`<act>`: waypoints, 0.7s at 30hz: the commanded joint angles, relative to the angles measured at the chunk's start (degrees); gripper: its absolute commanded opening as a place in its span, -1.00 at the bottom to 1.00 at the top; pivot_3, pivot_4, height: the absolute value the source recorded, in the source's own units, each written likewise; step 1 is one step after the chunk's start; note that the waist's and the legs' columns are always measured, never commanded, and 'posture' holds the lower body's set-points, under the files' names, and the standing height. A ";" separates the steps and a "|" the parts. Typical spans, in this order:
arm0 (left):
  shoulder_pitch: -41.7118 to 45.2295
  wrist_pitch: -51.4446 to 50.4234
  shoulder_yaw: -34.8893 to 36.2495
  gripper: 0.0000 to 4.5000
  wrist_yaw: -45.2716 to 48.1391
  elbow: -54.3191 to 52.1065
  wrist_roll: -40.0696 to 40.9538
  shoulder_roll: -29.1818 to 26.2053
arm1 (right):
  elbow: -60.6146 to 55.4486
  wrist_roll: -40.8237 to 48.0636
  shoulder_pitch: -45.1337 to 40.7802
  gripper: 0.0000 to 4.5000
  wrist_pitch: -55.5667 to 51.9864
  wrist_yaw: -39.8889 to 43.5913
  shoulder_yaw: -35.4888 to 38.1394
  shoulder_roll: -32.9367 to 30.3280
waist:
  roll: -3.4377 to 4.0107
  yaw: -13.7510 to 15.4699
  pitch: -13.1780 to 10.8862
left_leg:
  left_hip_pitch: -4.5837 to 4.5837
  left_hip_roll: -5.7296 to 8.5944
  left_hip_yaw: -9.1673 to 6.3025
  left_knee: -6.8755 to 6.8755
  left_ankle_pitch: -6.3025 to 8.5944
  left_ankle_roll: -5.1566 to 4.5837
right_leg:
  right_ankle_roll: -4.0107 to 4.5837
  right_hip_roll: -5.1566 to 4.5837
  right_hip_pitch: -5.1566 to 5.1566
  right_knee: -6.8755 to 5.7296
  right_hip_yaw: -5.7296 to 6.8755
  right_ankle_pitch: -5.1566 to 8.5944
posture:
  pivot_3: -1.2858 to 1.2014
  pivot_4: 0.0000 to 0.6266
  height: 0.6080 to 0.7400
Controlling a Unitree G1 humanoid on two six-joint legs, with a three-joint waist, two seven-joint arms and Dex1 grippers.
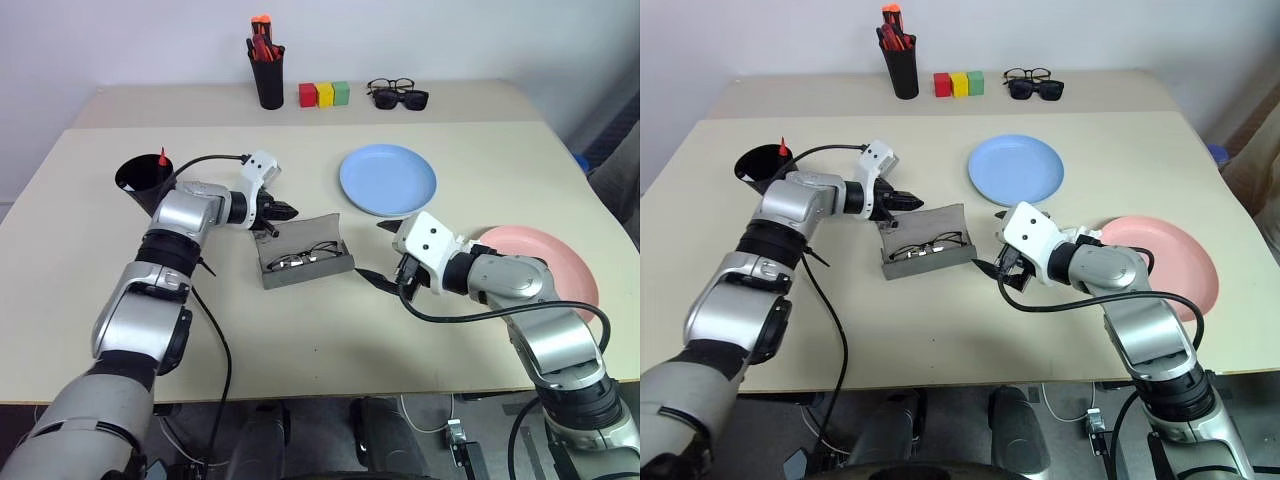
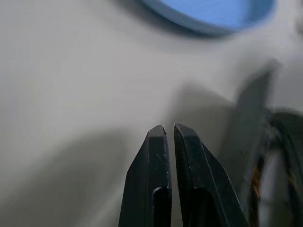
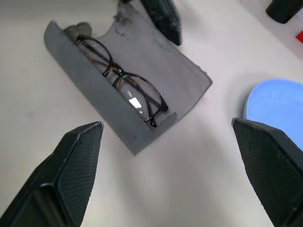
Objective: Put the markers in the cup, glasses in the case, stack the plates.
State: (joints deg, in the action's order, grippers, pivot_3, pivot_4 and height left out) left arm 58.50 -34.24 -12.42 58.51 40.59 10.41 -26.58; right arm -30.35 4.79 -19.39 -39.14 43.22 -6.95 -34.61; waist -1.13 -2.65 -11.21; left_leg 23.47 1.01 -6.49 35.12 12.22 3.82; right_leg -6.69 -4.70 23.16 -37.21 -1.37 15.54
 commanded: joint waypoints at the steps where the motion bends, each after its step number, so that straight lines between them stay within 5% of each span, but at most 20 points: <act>1: -4.01 -1.30 0.11 -0.89 5.45 -10.47 1.03 -3.60 | 0.28 -0.49 -1.30 0.99 0.97 -2.55 0.98 0.18 | 0.01 0.03 -0.01 | 0.00 -0.01 0.00 -0.01 0.00 0.00 | 0.00 0.00 0.01 0.00 0.00 0.00 | 0.03 -0.52 1.00; 12: -22.20 -7.30 0.19 -0.89 8.65 -43.06 5.60 -12.28 | 16.73 -4.93 -9.83 0.99 5.18 -7.67 -1.64 1.21 | 0.03 0.15 -0.01 | -0.01 -0.03 0.04 0.03 0.00 0.00 | 0.02 -0.01 -0.01 -0.03 -0.05 -0.01 | 0.03 -0.52 1.00; 17: -27.01 -4.16 -0.71 -0.89 7.79 -48.62 4.11 -14.60 | 26.93 -9.23 -14.17 0.99 9.62 -9.26 -4.88 1.92 | 0.03 0.21 -0.01 | -0.01 -0.03 0.05 0.03 0.00 0.00 | 0.02 -0.02 -0.01 -0.02 -0.05 -0.01 | 0.03 -0.52 1.00; 21: -29.17 -1.84 5.21 -0.89 3.81 -49.34 7.38 -11.94 | 37.43 -14.06 -18.01 0.99 17.47 -10.91 -8.80 2.80 | 0.04 0.19 -0.01 | -0.02 -0.03 0.05 0.03 0.00 0.00 | 0.02 -0.02 -0.01 -0.02 -0.05 -0.01 | 0.03 -0.52 1.00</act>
State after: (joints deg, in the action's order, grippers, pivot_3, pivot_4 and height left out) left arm 29.41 -37.04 -10.38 63.87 -7.34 15.95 -39.01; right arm 5.05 -7.39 -35.36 -25.30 33.40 -15.40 -32.41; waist -1.09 -2.46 -11.22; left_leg 23.46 0.99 -6.43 35.15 12.22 3.82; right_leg -6.67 -4.72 23.15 -37.23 -1.41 15.54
